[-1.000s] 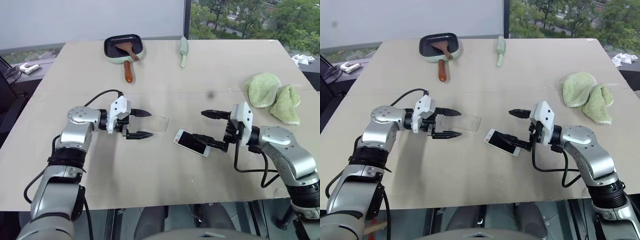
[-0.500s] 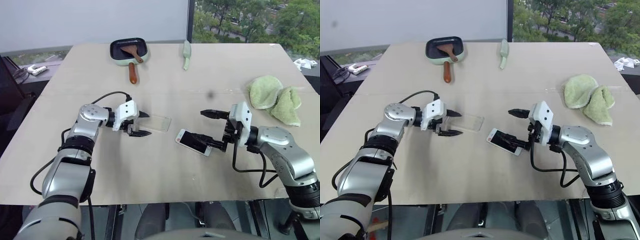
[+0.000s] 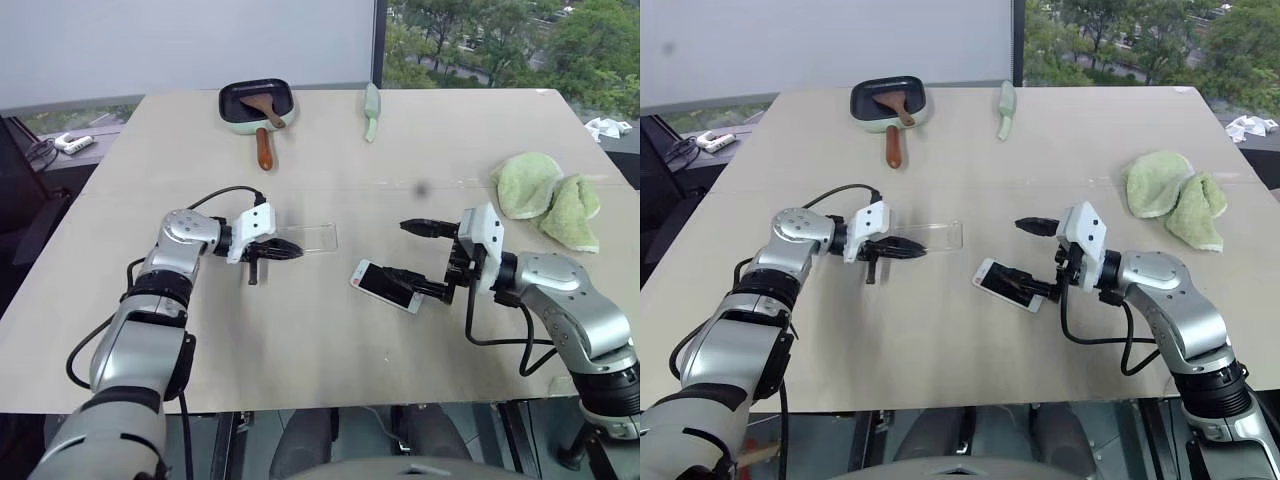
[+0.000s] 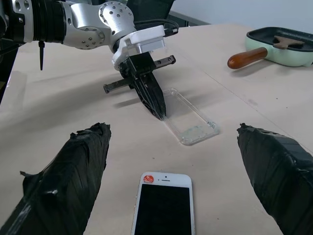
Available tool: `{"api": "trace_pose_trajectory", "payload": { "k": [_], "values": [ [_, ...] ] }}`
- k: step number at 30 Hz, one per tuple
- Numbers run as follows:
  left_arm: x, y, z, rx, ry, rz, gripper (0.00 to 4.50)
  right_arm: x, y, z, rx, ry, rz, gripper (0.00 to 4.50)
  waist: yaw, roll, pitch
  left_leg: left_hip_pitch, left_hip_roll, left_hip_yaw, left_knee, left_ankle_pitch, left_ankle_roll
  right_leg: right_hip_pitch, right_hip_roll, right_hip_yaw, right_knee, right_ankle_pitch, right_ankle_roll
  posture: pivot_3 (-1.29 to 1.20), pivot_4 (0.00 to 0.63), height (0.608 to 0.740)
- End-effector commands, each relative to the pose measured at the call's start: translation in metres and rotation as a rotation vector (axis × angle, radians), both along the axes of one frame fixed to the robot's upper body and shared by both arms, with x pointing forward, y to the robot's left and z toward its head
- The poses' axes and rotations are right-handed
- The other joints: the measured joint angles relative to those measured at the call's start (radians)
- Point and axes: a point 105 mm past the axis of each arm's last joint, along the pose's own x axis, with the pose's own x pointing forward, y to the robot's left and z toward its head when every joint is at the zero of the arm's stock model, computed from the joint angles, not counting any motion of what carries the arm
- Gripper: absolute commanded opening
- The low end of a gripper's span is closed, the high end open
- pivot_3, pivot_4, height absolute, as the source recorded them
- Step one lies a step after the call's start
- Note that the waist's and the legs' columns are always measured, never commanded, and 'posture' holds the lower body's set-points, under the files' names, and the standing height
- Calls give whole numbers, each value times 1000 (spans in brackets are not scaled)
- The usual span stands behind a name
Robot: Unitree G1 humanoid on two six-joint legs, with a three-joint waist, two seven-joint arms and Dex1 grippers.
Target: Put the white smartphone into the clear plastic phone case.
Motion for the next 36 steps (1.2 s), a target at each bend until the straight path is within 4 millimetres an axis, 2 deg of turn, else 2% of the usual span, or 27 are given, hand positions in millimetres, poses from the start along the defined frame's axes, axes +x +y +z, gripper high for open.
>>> {"api": "trace_pose_trajectory", "payload": {
  "k": [1, 6, 11, 14, 17, 20, 25, 30, 36],
  "values": [
    [-3, 2, 2, 0, -10, 5, 82, 0, 1, 8, -6, -42, 11, 4500, 1, 0, 0, -1, 0, 0, 0, 0, 0, -1, 0, 0, 0, 0, 0, 0, 150, 740],
    [-18, -12, 19, -48, -25, -72, 82, -1, -3, 7, -14, -37, 6, 4500, 0, 0, 1, -6, 0, 0, 0, 0, 0, -7, 0, 1, 0, 0, 0, 0, 150, 740],
    [-49, -32, 28, -58, 0, -180, 82, -3, -7, 5, -27, -32, 2, 4500, 0, 0, 1, -18, 4, 1, 0, 0, 0, -18, -1, 1, 0, 0, 0, 0, 150, 740],
    [-73, -48, 32, -73, 45, -263, 82, -2, -8, 4, -31, -32, 0, 4500, 0, 0, 1, -20, 4, 1, -1, 0, 0, -20, -1, 1, 0, 0, 0, 0, 150, 740],
    [-90, -59, 33, -93, 100, -316, 82, -2, -8, 4, -31, -31, 0, 4500, 0, 0, 1, -19, 4, 2, -1, 0, 0, -19, -1, 1, 0, 0, 0, 0, 150, 740],
    [-113, -70, 16, -61, 185, -399, 82, -2, -8, 4, -32, -31, -1, 4500, -1, 0, 1, -18, 4, 2, -1, 0, 0, -19, 0, 2, 0, 0, 0, 0, 150, 740],
    [-122, -75, -5, 19, 236, -445, 82, -1, -12, 4, -40, -33, -15, 4500, 0, 0, 2, -18, 4, 3, -1, 0, 0, -19, 1, 3, 0, 0, 0, 0, 150, 740],
    [-129, -76, -12, 49, 313, -477, 82, -2, -15, 4, -44, -36, -29, 4500, 1, 0, 2, -18, 4, 4, -1, 0, 0, -19, 0, 3, 0, 0, 0, 0, 150, 740],
    [-110, -91, -17, 11, 277, -422, 82, -1, -15, 4, -44, -38, -34, 4500, 3, 0, 2, -18, 4, 4, -1, 0, 0, -19, 1, 3, 0, 0, 0, 0, 150, 740]
  ]
}}
